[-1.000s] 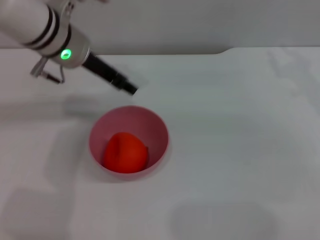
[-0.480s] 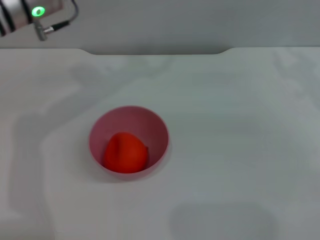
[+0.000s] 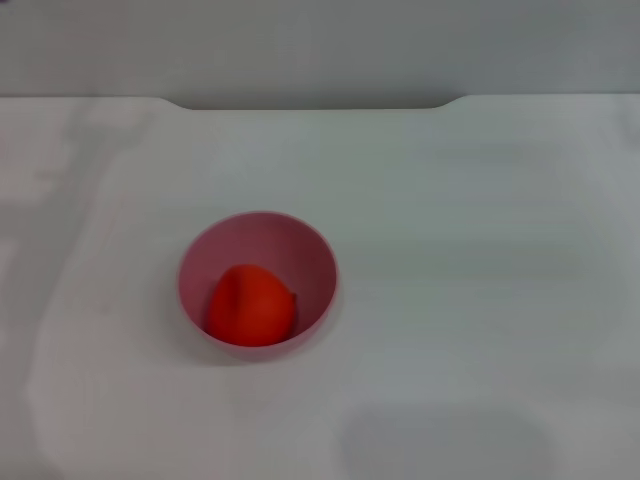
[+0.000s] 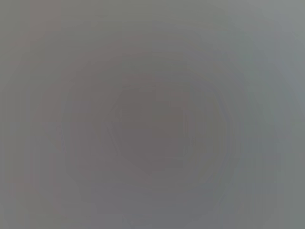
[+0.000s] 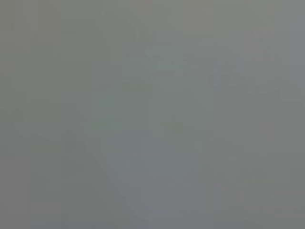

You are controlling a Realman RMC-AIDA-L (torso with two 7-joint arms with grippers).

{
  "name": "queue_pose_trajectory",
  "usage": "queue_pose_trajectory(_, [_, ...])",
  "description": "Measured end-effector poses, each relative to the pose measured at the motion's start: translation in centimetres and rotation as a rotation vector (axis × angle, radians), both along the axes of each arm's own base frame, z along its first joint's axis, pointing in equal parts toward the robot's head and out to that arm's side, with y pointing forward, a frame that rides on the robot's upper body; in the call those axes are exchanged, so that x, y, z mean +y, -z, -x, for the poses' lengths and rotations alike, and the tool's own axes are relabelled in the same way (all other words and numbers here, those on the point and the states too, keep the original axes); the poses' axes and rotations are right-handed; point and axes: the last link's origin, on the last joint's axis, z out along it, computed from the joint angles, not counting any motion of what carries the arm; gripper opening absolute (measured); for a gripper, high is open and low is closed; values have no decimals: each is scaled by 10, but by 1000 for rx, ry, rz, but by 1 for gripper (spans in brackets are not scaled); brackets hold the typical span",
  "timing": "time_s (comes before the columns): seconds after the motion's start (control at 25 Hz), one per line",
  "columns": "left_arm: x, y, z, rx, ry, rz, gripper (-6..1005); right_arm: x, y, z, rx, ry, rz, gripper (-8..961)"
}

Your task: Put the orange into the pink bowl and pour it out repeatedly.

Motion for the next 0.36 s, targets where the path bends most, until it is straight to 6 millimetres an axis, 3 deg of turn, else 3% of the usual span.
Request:
queue_pose_trajectory(0.12, [-14, 0, 25, -20, -80, -44, 829, -12, -5, -15, 33, 4, -147, 453])
queue_pose_trajectory(0.36, [-20, 11, 38, 9, -137, -23, 829, -22, -6, -37, 98, 96, -349, 453])
